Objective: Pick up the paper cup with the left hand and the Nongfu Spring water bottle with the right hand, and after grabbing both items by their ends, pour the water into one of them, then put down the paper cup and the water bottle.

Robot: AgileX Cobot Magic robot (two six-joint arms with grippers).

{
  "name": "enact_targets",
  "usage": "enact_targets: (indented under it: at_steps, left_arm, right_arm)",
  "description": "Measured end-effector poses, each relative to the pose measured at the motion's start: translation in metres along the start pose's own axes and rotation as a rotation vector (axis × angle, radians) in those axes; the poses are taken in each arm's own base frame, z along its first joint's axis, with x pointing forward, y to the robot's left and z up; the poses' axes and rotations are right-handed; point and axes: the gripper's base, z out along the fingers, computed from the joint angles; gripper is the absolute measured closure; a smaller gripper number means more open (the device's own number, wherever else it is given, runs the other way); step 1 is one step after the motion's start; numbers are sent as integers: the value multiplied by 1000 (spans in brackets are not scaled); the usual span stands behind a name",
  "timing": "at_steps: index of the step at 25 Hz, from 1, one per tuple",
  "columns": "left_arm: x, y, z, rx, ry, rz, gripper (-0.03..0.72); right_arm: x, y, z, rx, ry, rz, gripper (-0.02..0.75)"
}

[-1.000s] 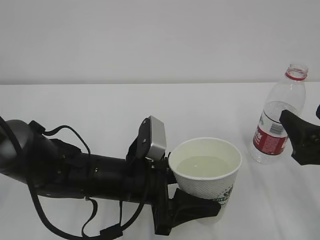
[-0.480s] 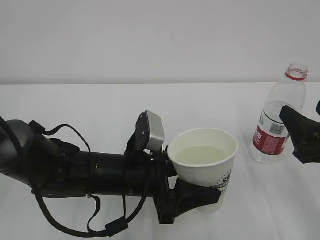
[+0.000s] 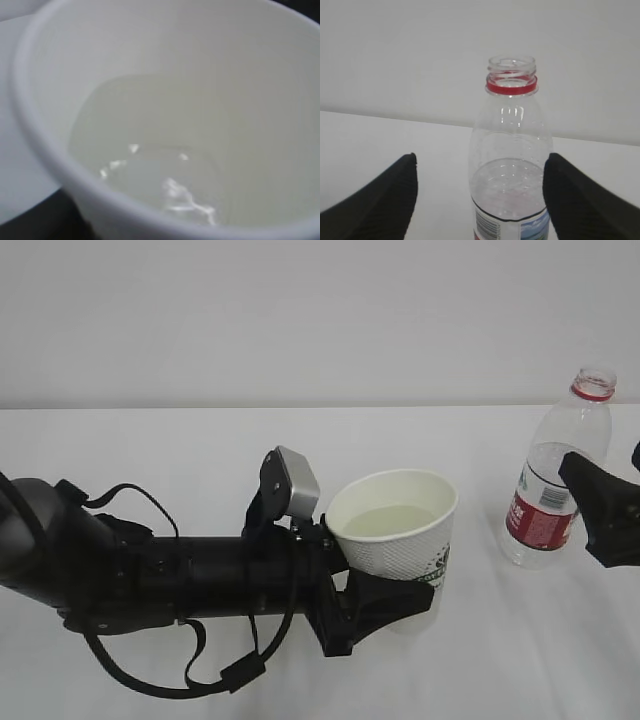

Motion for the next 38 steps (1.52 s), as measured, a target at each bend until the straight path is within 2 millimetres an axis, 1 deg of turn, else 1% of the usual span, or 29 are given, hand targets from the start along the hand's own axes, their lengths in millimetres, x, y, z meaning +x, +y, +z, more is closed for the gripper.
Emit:
enact_targets:
  at_steps: [7, 13, 19, 24, 28, 34, 38]
  left_arm:
    - [-2, 14, -9, -45, -13, -9, 185]
    - [-5, 36, -25, -116, -32, -22, 186]
    - [-7, 50, -37, -163, -44, -31, 187]
    - [-6, 54, -42, -171, -41, -27, 187]
    - [-5, 53, -43, -161, -31, -24, 187]
    - [5, 49, -49, -178, -10, -54, 187]
    - [12, 53, -60, -238, -6, -51, 187]
  right_arm:
    - [0, 0, 0, 0, 0, 0, 152]
    - [0, 0, 0, 0, 0, 0, 152]
    - [0, 0, 0, 0, 0, 0, 153]
    - [0, 0, 0, -2, 0, -1, 161]
    - [0, 0, 0, -4, 0, -2, 162]
    - [0, 0, 0, -4, 0, -2, 162]
    - [0, 1, 0, -8, 0, -3, 163]
